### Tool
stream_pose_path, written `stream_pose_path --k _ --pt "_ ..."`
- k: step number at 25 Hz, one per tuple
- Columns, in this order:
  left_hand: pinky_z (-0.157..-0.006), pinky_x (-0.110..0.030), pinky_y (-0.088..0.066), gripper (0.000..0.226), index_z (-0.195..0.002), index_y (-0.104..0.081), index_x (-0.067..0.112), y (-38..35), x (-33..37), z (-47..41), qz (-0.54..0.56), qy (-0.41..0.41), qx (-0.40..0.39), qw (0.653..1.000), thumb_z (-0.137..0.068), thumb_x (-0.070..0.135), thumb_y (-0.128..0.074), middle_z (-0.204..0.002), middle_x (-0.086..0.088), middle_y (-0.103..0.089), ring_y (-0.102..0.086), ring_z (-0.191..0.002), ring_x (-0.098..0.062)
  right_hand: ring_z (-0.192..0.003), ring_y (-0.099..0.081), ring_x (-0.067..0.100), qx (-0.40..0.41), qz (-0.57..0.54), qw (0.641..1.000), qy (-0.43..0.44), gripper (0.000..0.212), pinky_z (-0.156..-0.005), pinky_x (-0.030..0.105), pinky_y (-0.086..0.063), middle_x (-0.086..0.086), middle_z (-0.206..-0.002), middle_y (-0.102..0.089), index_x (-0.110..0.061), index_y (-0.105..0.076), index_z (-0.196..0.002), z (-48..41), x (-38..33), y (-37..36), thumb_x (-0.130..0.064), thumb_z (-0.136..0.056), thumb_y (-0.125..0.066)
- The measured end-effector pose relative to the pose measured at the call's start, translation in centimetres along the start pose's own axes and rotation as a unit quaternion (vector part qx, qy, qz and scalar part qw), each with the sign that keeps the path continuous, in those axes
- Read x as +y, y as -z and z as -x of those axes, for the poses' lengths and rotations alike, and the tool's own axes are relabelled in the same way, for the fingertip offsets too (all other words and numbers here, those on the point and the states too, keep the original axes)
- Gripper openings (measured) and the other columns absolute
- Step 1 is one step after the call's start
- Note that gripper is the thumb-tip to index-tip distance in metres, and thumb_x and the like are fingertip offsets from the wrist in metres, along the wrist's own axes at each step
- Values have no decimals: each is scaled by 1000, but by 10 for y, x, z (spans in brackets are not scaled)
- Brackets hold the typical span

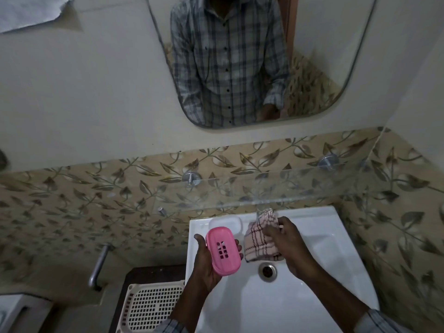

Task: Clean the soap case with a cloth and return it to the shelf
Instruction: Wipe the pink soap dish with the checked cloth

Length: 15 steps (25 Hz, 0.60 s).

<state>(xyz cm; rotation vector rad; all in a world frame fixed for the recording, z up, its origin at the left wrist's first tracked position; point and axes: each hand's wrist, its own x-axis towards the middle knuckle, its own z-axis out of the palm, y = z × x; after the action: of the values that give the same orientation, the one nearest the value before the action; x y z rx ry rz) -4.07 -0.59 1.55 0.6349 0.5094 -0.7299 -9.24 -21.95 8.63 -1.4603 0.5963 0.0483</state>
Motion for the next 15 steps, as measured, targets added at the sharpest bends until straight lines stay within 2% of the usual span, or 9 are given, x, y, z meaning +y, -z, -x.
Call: stream_pose_path --k 3,5,7,9,11,13,15 --pt "-92 -57 -52 97 -128 -60 0 -12 -14 4 -6 5 -3 1000 -77 80 -42 -123 -30 -63 -63 -107 -44 -92 -74 34 -91 -249 963 -37 34 -68 42 -61 18 -105 -75 -6 -62 -115 2 7 -17 9 -88 -49" --pt "-100 -55 -48 91 -137 -54 0 -26 -20 11 -6 -14 -66 998 -80 72 -53 -137 -30 -54 -58 -120 -43 -95 -72 36 -94 -287 952 -46 44 -74 44 -60 21 -108 -74 -3 -63 -117 5 16 -25 19 -83 -47" --pt "-94 -50 -52 74 -134 -55 -4 -34 -21 16 -78 -52 -72 993 -81 44 -73 -133 -31 -58 -61 -117 -42 -95 -71 36 -87 -254 962 -54 49 -77 43 -59 21 -107 -74 0 -63 -119 9 27 -30 23 -78 -48" --pt "-87 -47 -56 59 -129 -58 -5 -31 -22 13 -182 -74 -1 980 -77 15 -78 -122 -28 -66 -64 -112 -42 -92 -72 32 -109 -255 957 -83 42 -75 38 -59 20 -106 -74 0 -65 -118 10 32 -23 7 -78 -58" --pt "-85 -48 -57 45 -124 -62 -3 -26 -21 13 -250 -80 41 964 -80 1 -71 -116 -27 -69 -64 -110 -41 -83 -71 29 -160 -254 944 -137 33 -73 34 -55 18 -98 -75 -4 -72 -105 6 22 -7 -25 -79 -67" --pt "-83 -47 -58 36 -118 -65 0 -25 -18 17 -311 -84 39 946 -82 -5 -65 -112 -24 -71 -66 -105 -39 -83 -71 30 -195 -148 957 -158 39 -72 34 -54 18 -95 -75 -7 -74 -95 -6 10 10 -43 -79 -72" --pt "-88 -51 -57 38 -120 -63 1 -26 -19 20 -355 -86 39 930 -83 -6 -64 -115 -24 -70 -64 -109 -41 -91 -71 29 -219 -27 966 -133 50 -75 36 -55 17 -102 -75 -6 -68 -105 -14 3 20 -42 -73 -80"
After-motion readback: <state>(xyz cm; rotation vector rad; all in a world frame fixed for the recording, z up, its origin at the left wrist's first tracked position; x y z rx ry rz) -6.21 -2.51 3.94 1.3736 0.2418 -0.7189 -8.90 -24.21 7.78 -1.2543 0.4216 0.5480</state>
